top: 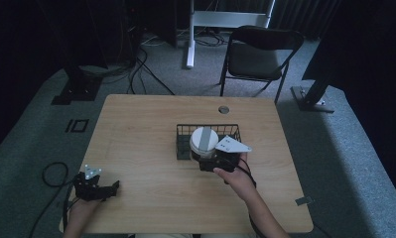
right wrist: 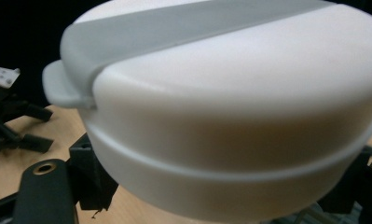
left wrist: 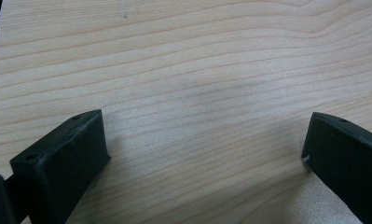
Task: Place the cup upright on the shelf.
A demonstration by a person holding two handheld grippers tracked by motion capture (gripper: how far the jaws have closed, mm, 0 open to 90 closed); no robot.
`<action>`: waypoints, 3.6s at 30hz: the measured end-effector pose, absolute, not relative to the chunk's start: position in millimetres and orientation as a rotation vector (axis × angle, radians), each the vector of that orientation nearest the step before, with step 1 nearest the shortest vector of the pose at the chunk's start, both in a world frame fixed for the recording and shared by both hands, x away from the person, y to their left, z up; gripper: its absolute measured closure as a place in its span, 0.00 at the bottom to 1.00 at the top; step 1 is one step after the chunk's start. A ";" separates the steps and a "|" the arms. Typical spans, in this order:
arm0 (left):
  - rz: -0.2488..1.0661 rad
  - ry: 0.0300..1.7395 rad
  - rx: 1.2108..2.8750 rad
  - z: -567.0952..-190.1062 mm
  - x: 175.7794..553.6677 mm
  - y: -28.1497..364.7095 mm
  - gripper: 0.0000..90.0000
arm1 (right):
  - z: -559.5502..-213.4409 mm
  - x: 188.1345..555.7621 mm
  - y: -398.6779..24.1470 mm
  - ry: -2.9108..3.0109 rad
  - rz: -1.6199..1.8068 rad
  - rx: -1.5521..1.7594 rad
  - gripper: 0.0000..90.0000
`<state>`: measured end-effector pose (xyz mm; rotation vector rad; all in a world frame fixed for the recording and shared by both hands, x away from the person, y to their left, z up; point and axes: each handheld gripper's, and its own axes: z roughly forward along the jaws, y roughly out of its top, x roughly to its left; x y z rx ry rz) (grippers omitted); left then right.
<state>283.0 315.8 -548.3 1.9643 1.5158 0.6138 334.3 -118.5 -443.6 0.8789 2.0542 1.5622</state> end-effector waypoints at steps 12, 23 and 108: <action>0.612 1.517 1.963 -548.3 283.0 315.7 0.00 | -430.4 358.0 -119.7 1.954 1.472 0.983 0.20; 0.612 1.517 1.963 -548.3 283.0 315.7 0.00 | -429.5 380.2 -123.5 1.838 1.359 1.089 0.20; 0.613 1.517 1.963 -548.3 283.0 315.7 0.00 | -489.7 401.2 -103.9 1.771 1.118 1.347 0.16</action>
